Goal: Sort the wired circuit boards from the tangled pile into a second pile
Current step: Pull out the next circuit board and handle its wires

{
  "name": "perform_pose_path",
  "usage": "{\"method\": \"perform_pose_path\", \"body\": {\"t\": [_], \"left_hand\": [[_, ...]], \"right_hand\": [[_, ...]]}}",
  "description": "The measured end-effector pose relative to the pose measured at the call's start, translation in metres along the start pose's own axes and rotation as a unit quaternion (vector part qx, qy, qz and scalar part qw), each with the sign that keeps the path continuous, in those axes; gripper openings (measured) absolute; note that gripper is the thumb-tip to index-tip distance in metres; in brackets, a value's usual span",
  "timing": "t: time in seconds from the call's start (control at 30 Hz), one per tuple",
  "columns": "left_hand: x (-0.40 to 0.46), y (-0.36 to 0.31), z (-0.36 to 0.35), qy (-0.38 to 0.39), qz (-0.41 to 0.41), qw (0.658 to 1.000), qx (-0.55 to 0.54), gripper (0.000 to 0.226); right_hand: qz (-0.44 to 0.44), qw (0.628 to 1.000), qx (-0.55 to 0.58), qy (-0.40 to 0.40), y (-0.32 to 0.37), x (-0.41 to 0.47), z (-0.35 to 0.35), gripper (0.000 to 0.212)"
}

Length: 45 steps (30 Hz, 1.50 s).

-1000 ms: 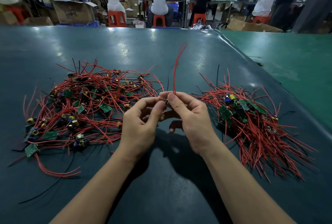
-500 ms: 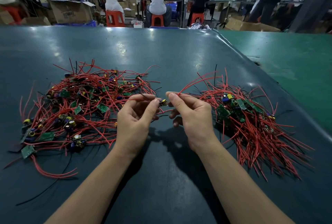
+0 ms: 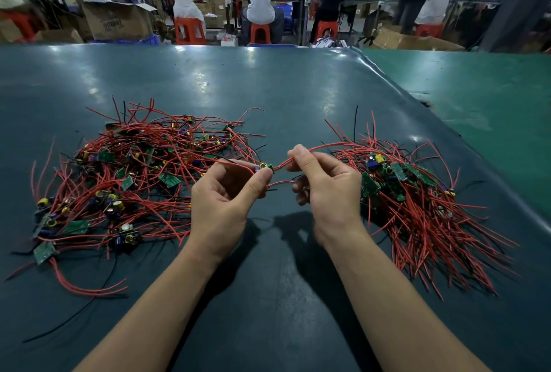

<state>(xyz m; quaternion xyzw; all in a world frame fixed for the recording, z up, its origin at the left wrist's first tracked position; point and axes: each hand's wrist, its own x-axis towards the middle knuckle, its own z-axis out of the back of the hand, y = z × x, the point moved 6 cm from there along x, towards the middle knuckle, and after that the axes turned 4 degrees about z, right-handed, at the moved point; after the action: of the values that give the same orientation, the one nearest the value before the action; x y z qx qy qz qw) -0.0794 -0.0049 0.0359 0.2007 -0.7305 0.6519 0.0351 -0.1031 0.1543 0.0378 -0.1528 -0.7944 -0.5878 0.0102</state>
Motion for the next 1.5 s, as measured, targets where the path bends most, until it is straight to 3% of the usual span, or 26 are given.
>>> {"method": "perform_pose_path", "body": {"t": [0.37, 0.67, 0.8, 0.9, 1.0, 1.1, 1.5], "left_hand": [[-0.004, -0.007, -0.001, -0.022, -0.006, 0.999, 0.022, 0.019], [-0.008, -0.012, -0.003, -0.013, -0.021, 0.999, 0.044, 0.017], [-0.001, -0.011, 0.008, -0.053, -0.028, 0.998, 0.033, 0.021], [0.001, -0.009, 0.01, -0.061, -0.025, 0.998, 0.025, 0.025], [-0.003, -0.006, 0.003, -0.039, -0.04, 0.997, 0.057, 0.02], [-0.004, -0.005, 0.0, -0.022, -0.049, 0.995, 0.085, 0.017], [-0.006, -0.007, -0.003, 0.004, -0.066, 0.992, 0.112, 0.019]], "right_hand": [[-0.012, 0.989, 0.066, -0.135, 0.005, 0.016, 0.031, 0.024], [-0.028, 0.978, 0.084, -0.187, 0.004, 0.019, 0.046, 0.028], [-0.021, 0.989, 0.037, -0.141, 0.0, 0.015, 0.033, 0.03], [-0.076, 0.994, 0.023, -0.079, -0.009, 0.012, 0.021, 0.026], [-0.123, 0.992, -0.006, 0.02, -0.015, 0.007, 0.007, 0.03], [-0.111, 0.986, -0.031, 0.117, -0.014, -0.002, -0.008, 0.032], [-0.142, 0.979, -0.04, 0.142, -0.014, -0.004, -0.01, 0.021]]}}
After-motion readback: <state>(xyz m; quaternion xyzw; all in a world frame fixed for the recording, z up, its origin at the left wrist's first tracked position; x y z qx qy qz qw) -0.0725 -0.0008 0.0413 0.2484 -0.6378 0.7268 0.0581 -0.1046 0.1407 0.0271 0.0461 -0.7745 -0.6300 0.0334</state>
